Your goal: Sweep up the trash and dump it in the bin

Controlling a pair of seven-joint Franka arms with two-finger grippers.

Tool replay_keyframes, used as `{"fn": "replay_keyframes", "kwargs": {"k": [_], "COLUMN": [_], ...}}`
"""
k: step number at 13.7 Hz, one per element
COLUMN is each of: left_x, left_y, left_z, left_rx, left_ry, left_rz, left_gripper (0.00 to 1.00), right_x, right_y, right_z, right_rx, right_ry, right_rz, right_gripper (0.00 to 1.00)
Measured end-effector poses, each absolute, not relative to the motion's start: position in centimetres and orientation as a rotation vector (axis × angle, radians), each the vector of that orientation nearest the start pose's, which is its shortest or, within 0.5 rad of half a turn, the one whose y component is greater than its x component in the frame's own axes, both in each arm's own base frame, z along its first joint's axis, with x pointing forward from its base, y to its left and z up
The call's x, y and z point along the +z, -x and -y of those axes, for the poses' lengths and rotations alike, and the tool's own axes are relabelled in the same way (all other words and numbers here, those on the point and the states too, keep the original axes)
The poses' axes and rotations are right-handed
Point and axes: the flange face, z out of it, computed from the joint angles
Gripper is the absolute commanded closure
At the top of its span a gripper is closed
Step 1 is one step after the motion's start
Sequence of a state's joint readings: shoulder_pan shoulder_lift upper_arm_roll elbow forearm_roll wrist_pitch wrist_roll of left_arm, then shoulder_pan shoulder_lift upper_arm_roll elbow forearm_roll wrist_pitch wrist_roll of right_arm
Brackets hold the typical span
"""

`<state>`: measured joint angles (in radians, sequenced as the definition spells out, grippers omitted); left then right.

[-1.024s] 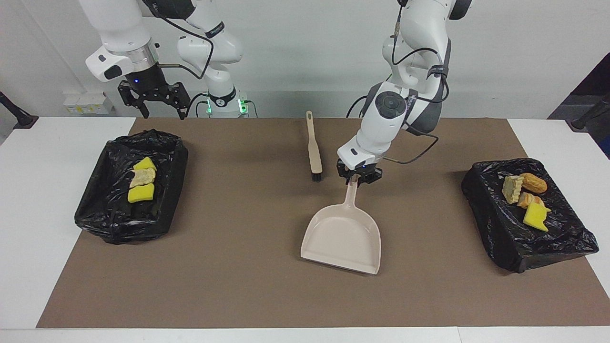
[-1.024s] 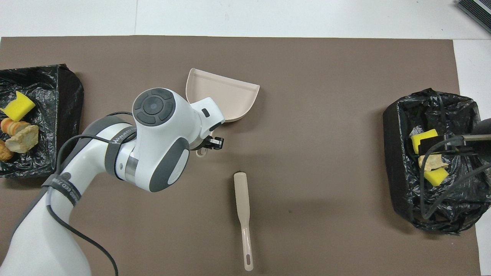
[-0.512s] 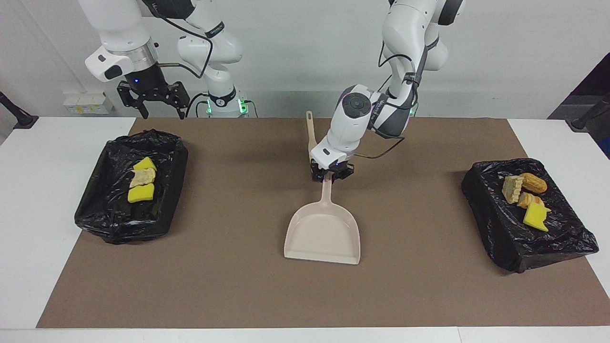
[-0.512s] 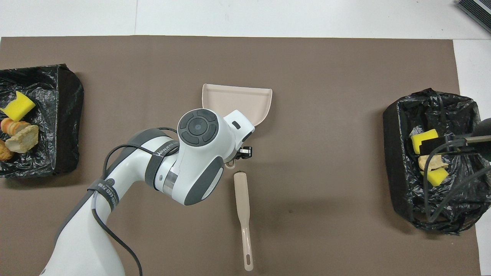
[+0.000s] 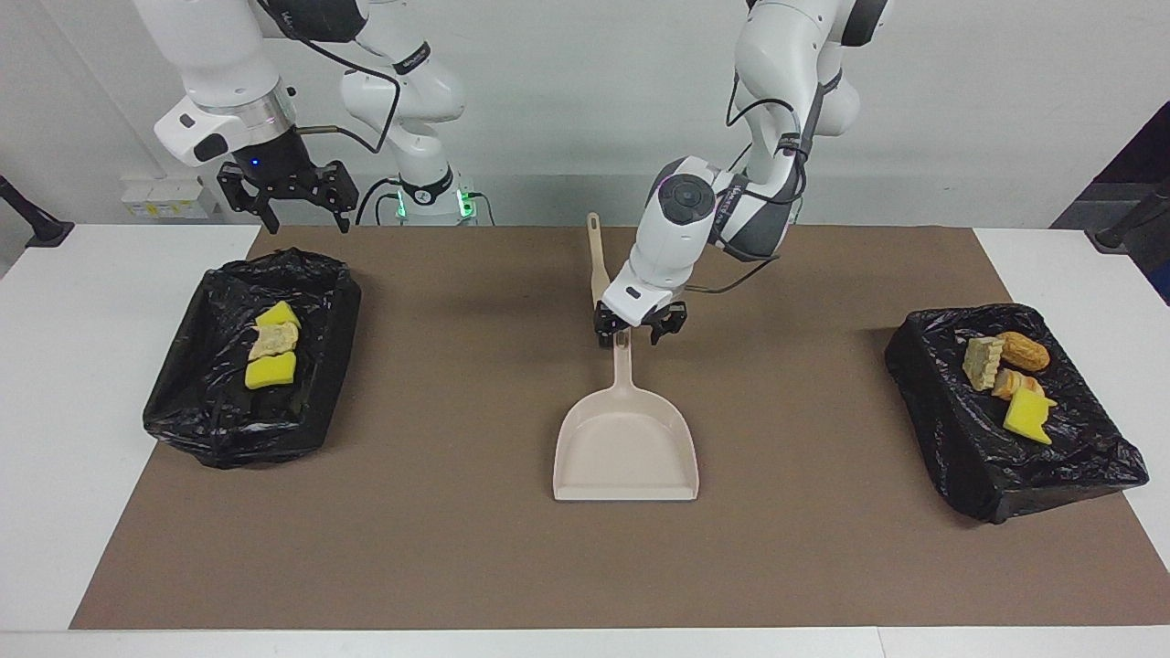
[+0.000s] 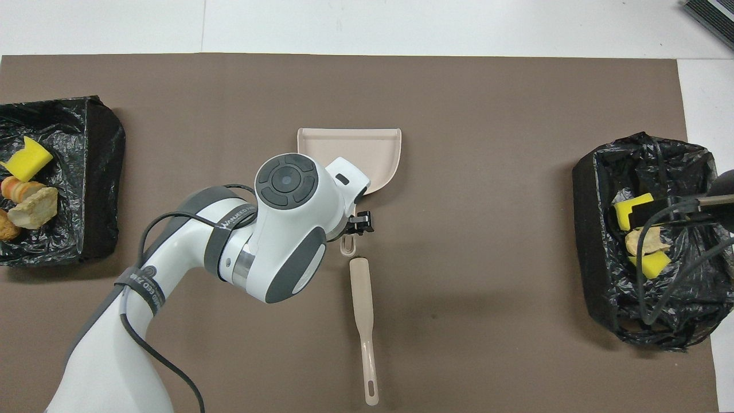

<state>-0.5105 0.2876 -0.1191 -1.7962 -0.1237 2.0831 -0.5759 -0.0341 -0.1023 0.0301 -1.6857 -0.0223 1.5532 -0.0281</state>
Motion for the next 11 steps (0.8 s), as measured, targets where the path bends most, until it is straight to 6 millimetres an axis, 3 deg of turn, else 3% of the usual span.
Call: {"fn": "replay_keyframes", "kwargs": {"k": [4,9,11], "left_x": [42.3,44.9,45.5], "left_y": [-54.1,-58.4,-59.2], "left_z": [31.4,22.0,19.3], "left_rx": [0.176,0.150,0.128], "left_ry": [3.235,3.255,3.262], "left_rz": [0.104,-0.082,-0.053], "left_gripper": [0.00,0.00,0.00], "right_x": [62.4,62.4,62.4], "right_y": [-52.0,-52.0,-52.0], "right_z": [0.4,0.4,0.4], "right_rx": [0.048,0.048,0.048], "right_ry": [3.166,3.166,3.166], "right_rz": [0.038,0.038,0.038], "right_gripper": [0.00,0.00,0.00]}}
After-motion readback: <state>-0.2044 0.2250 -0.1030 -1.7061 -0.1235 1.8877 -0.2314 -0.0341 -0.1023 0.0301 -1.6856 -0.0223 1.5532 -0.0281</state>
